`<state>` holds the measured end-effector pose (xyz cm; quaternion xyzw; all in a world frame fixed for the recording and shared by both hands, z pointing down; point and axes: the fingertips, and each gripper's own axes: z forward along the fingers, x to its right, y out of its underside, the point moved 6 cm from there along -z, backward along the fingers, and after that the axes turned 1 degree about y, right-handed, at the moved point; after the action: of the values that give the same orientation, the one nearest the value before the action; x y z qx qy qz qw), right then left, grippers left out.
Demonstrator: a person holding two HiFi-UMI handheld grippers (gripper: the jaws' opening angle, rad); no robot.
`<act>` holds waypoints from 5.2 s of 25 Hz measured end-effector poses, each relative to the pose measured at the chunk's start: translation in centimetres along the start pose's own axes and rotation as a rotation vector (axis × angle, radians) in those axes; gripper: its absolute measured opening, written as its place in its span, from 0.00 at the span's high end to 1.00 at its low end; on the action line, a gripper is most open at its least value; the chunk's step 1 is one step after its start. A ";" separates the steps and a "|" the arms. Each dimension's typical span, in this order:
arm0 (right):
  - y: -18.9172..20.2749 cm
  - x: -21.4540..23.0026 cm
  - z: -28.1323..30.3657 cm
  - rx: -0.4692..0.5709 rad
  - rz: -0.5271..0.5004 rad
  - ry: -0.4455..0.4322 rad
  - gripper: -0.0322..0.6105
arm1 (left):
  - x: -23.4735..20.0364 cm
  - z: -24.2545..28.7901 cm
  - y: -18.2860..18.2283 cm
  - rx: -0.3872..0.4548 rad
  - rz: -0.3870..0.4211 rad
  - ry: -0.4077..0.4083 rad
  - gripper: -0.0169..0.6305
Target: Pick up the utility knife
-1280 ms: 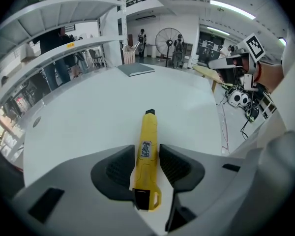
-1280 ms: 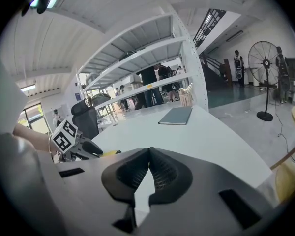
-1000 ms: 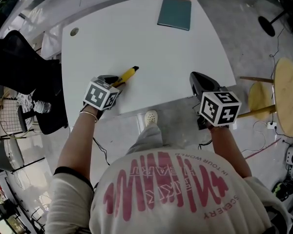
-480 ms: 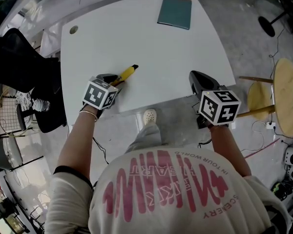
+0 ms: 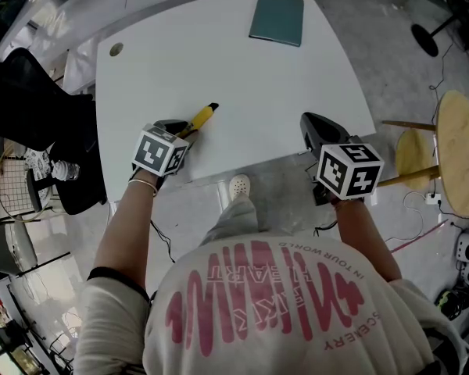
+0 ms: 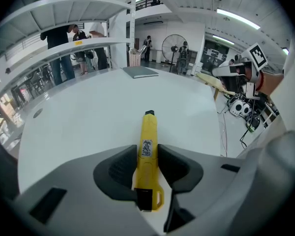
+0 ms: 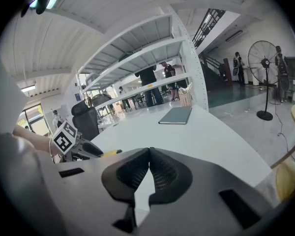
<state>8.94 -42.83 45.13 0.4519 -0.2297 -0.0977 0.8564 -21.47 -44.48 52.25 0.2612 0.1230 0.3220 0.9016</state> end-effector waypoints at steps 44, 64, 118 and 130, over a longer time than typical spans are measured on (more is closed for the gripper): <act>-0.8 -0.6 -5.3 0.042 -0.029 -0.005 0.93 | 4.2 -2.2 0.0 0.013 -0.087 -0.003 0.77; -0.8 -1.9 -6.8 0.051 -0.058 -0.014 0.93 | 5.2 -3.9 1.3 0.056 -0.310 0.085 0.77; -1.2 -6.4 -5.5 0.066 -0.096 -0.057 0.93 | 6.8 -8.4 -1.0 0.588 -0.900 0.490 0.77; -2.7 -11.3 -5.7 0.111 -0.147 -0.158 0.93 | 10.4 -12.6 -2.9 0.820 -0.935 0.561 0.77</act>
<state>1.88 -35.97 36.67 0.5052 -0.2679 -0.1826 0.7998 -16.96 -34.71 39.55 0.4079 0.5640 -0.1187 0.7081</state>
